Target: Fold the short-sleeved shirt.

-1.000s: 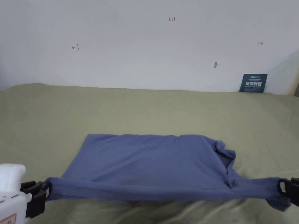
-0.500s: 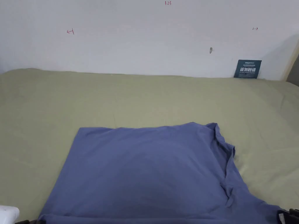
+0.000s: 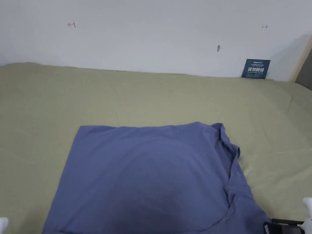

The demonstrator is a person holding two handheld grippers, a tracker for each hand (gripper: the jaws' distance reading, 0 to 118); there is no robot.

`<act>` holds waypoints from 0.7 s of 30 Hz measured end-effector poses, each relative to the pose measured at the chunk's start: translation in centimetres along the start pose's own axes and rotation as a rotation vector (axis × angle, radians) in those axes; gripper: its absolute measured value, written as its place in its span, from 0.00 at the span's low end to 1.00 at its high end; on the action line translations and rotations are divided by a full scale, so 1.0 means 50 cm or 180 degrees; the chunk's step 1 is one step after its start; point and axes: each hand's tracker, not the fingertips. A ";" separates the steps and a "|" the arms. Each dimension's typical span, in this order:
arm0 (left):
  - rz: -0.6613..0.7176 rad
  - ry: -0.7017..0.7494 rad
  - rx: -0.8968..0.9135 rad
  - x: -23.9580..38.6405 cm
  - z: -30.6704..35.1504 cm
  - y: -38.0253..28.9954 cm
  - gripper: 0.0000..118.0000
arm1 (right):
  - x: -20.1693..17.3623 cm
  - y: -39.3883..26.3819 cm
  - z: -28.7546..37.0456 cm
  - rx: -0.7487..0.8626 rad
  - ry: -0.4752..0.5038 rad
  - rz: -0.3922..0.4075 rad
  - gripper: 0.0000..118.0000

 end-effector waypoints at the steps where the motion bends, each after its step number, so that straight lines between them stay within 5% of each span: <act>1: 0.0051 0.0004 0.0048 0.000 0.012 0.001 0.84 | -0.005 -0.002 0.015 0.0031 0.0001 -0.0017 0.83; 5: 0.0225 -0.0051 0.0283 0.007 0.059 -0.007 0.80 | -0.020 -0.009 0.063 0.0010 0.0195 -0.0195 0.79; 7: 0.0255 -0.0094 0.0319 0.010 0.069 -0.013 0.52 | -0.029 -0.013 0.071 -0.0097 0.0300 -0.0131 0.42; 8: 0.0269 -0.0091 0.0330 0.010 0.064 -0.014 0.24 | -0.034 -0.017 0.068 -0.0160 0.0332 -0.0067 0.11; 9: 0.0263 -0.0022 0.0340 0.009 0.056 -0.015 0.00 | -0.044 -0.018 0.070 -0.0179 0.0264 0.0078 0.00; 15: 0.0187 0.0078 0.0188 0.022 0.033 -0.033 0.00 | -0.066 -0.024 0.066 -0.0125 0.0310 0.0190 0.00; 17: 0.0113 0.0072 0.0186 0.019 0.022 -0.035 0.11 | -0.070 -0.020 0.064 -0.0109 0.0369 0.0117 0.00; 19: 0.0086 0.0026 0.0190 0.026 0.010 -0.029 0.75 | -0.070 -0.014 0.056 -0.0130 0.0370 0.0108 0.00; 20: 0.0099 -0.0001 0.0185 0.026 -0.004 -0.027 0.90 | -0.070 -0.012 0.051 -0.0142 0.0346 0.0101 0.00; 21: 0.0116 -0.0086 0.0200 0.027 -0.016 -0.023 0.90 | -0.068 -0.012 0.044 -0.0138 0.0315 0.0106 0.00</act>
